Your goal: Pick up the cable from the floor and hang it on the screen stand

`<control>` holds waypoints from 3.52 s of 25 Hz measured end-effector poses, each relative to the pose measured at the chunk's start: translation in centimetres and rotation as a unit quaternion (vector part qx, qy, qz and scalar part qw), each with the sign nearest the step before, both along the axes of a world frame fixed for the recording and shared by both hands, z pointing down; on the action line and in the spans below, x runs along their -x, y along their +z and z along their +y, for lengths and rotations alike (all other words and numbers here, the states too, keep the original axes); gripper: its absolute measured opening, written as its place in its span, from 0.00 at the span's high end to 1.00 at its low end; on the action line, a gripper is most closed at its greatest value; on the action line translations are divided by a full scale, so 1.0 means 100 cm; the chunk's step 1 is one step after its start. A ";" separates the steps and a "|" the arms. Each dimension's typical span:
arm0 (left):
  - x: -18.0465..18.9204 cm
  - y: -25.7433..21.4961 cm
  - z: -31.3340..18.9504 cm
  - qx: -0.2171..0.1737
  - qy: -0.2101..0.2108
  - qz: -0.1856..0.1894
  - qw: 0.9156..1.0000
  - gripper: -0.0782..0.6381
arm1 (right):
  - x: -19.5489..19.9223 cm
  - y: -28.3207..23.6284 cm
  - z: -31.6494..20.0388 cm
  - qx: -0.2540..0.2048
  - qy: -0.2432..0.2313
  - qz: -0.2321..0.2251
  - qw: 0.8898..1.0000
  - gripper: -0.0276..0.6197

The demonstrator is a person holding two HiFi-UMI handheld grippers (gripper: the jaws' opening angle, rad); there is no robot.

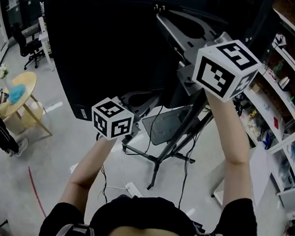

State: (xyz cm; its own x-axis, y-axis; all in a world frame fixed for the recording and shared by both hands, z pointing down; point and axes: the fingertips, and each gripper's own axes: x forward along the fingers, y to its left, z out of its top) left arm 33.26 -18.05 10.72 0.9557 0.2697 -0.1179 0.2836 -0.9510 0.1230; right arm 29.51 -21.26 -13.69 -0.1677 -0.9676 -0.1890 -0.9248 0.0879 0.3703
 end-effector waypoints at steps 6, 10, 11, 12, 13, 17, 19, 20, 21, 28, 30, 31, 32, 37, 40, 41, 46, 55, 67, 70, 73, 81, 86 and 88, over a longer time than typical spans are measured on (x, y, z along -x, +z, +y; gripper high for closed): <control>-0.032 -0.035 -0.008 -0.045 -0.025 0.013 0.999 0.88 | 0.000 -0.042 -0.001 -0.004 -0.007 0.026 1.000 0.87; -0.047 -0.056 -0.019 -0.050 -0.042 0.016 0.998 0.88 | -0.015 -0.059 -0.001 -0.012 0.010 0.014 1.000 0.87; -0.050 -0.061 -0.021 -0.052 -0.046 0.017 0.997 0.88 | -0.018 -0.063 -0.001 -0.014 0.011 0.011 1.000 0.87; -0.052 -0.065 -0.022 -0.054 -0.050 0.018 0.997 0.88 | -0.021 -0.067 -0.002 -0.015 0.013 0.009 1.000 0.87; -0.053 -0.069 -0.024 -0.056 -0.053 0.020 0.997 0.88 | -0.023 -0.071 -0.002 -0.017 0.015 0.009 1.000 0.87; -0.058 -0.081 -0.033 -0.054 -0.065 0.025 0.996 0.88 | -0.031 -0.083 -0.007 -0.019 0.018 0.003 1.000 0.87; -0.060 -0.087 -0.034 -0.058 -0.066 0.028 0.996 0.88 | -0.034 -0.087 -0.009 -0.020 0.018 0.002 1.000 0.87; -0.060 -0.090 -0.034 -0.062 -0.066 0.029 0.995 0.88 | -0.035 -0.090 -0.010 -0.021 0.020 0.003 1.000 0.87; -0.061 -0.093 -0.034 -0.065 -0.066 0.031 0.995 0.88 | -0.036 -0.092 -0.012 -0.022 0.024 0.003 0.999 0.87; -0.073 -0.095 -0.036 -0.066 -0.056 0.024 0.996 0.88 | -0.064 -0.116 -0.013 -0.037 0.066 0.013 0.997 0.87; -0.077 -0.091 -0.035 -0.063 -0.051 0.020 0.997 0.88 | -0.077 -0.121 -0.010 -0.042 0.081 0.015 0.996 0.87; -0.078 -0.090 -0.034 -0.063 -0.048 0.019 0.997 0.88 | -0.083 -0.124 -0.007 -0.044 0.087 0.014 0.995 0.87; -0.079 -0.089 -0.033 -0.064 -0.046 0.018 0.997 0.88 | -0.088 -0.127 -0.003 -0.048 0.094 0.013 0.994 0.87; -0.079 -0.083 -0.026 -0.062 -0.038 0.014 0.997 0.88 | -0.103 -0.140 0.026 -0.076 0.124 0.023 0.989 0.87; -0.082 -0.077 -0.021 -0.062 -0.034 0.009 0.997 0.88 | -0.115 -0.139 0.044 -0.085 0.137 0.015 0.987 0.87; -0.082 -0.076 -0.018 -0.063 -0.034 0.007 0.997 0.88 | -0.118 -0.139 0.050 -0.088 0.139 0.009 0.986 0.87; -0.079 -0.074 -0.006 -0.064 -0.030 0.007 0.997 0.88 | -0.122 -0.151 0.087 -0.117 0.149 -0.008 0.982 0.87; -0.075 -0.059 0.027 -0.099 -0.020 0.021 0.995 0.88 | -0.117 -0.137 0.161 -0.173 0.153 -0.014 0.973 0.87; -0.051 -0.018 0.070 -0.092 -0.012 0.019 0.996 0.88 | -0.097 -0.049 0.189 -0.233 0.095 -0.064 0.966 0.87; -0.043 -0.006 0.070 -0.092 -0.017 0.008 0.996 0.88 | -0.100 -0.027 0.189 -0.248 0.091 -0.079 0.961 0.87; -0.035 0.007 0.067 -0.083 -0.021 -0.002 0.996 0.88 | -0.105 -0.007 0.189 -0.263 0.081 -0.105 0.956 0.87; -0.027 0.042 0.061 -0.055 -0.032 -0.031 0.998 0.88 | -0.124 0.040 0.181 -0.290 0.060 -0.161 0.942 0.87; -0.028 0.057 0.060 -0.032 -0.034 -0.039 0.998 0.88 | -0.133 0.069 0.171 -0.333 0.019 -0.216 0.918 0.87; -0.025 0.062 0.058 -0.027 -0.036 -0.044 0.998 0.88 | -0.134 0.078 0.165 -0.354 -0.005 -0.235 0.905 0.87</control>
